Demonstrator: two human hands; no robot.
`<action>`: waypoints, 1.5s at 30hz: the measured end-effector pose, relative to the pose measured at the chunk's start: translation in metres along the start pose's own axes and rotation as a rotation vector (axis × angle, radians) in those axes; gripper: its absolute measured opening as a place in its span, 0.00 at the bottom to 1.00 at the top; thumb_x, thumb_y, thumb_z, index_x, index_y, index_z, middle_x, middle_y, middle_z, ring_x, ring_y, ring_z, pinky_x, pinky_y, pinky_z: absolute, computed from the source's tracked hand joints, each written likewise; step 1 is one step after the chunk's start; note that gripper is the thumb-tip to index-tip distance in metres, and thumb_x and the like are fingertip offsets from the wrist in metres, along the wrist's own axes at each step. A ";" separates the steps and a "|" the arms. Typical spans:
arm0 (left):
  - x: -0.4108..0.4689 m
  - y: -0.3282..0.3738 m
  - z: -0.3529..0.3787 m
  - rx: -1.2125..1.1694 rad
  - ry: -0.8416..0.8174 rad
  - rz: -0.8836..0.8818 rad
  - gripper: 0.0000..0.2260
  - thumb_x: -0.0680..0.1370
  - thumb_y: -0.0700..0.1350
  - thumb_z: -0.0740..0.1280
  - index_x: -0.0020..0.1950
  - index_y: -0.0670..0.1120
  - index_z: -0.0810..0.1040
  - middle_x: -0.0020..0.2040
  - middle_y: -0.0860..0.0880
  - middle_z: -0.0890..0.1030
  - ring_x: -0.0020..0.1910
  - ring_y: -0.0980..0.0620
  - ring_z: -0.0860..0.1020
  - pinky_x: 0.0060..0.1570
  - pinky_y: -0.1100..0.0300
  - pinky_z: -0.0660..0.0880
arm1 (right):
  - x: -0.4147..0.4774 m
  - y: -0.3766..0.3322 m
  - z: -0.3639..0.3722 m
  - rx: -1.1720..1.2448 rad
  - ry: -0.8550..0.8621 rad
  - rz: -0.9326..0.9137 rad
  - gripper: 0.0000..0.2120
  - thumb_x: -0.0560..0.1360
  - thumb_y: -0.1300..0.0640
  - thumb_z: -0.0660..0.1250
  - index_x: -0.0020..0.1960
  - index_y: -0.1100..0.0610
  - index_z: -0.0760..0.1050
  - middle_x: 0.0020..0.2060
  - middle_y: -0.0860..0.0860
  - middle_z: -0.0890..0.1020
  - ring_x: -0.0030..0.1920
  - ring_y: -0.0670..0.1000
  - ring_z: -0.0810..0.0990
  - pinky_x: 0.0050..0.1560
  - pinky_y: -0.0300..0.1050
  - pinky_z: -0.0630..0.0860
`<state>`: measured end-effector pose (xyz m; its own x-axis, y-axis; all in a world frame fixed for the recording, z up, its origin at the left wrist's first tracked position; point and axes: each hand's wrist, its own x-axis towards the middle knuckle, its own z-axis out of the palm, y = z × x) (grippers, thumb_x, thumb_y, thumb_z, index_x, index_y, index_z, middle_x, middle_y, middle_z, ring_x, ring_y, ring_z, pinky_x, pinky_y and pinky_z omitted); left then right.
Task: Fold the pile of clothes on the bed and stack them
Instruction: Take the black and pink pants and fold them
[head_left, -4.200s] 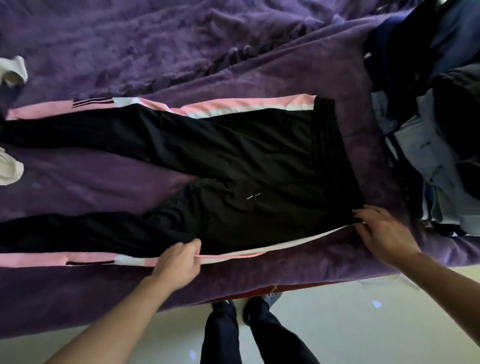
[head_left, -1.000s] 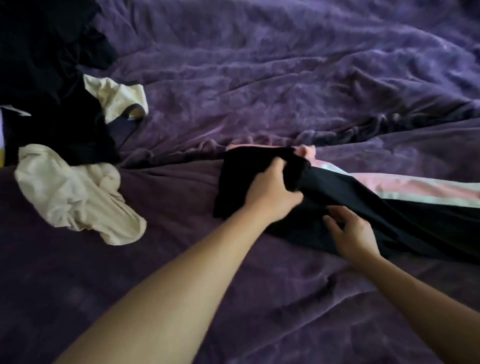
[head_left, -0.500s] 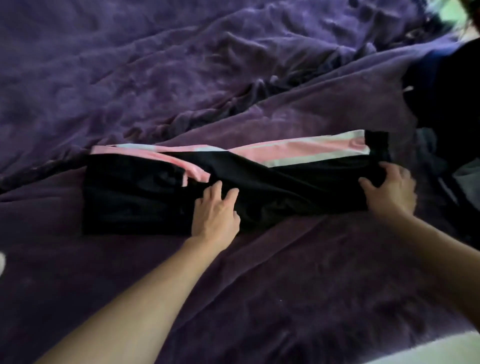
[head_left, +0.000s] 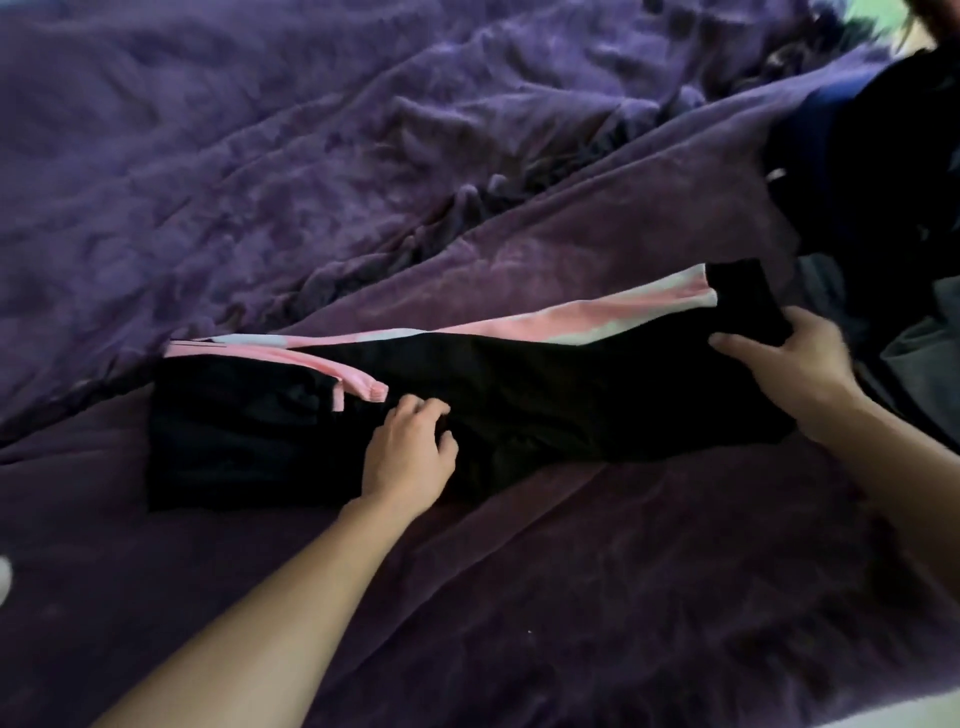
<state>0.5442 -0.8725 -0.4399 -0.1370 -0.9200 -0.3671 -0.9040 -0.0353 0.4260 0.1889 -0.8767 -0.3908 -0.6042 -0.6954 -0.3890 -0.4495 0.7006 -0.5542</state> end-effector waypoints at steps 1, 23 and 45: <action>-0.003 -0.004 -0.008 -0.029 0.053 -0.003 0.12 0.76 0.44 0.66 0.59 0.46 0.77 0.58 0.49 0.76 0.57 0.46 0.76 0.50 0.53 0.73 | -0.012 -0.016 0.005 -0.002 -0.028 -0.048 0.23 0.63 0.42 0.76 0.53 0.50 0.76 0.47 0.50 0.83 0.47 0.53 0.82 0.51 0.56 0.80; -0.024 -0.118 -0.013 0.126 -0.239 -0.124 0.29 0.76 0.53 0.65 0.76 0.55 0.60 0.75 0.46 0.57 0.70 0.43 0.60 0.63 0.48 0.66 | -0.061 -0.046 0.142 -0.036 -0.186 0.055 0.27 0.68 0.48 0.76 0.63 0.55 0.74 0.55 0.52 0.80 0.53 0.55 0.80 0.55 0.51 0.77; -0.097 -0.275 -0.123 -0.471 0.338 -0.512 0.07 0.79 0.43 0.64 0.52 0.43 0.80 0.45 0.47 0.83 0.48 0.46 0.81 0.49 0.57 0.74 | -0.248 -0.235 0.352 0.103 -0.708 -0.321 0.17 0.74 0.60 0.68 0.62 0.54 0.73 0.49 0.52 0.82 0.48 0.52 0.82 0.52 0.52 0.80</action>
<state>0.8562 -0.8219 -0.4203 0.4518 -0.8105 -0.3728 -0.5435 -0.5814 0.6054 0.6759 -0.9258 -0.4231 0.1235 -0.8222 -0.5556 -0.4465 0.4540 -0.7711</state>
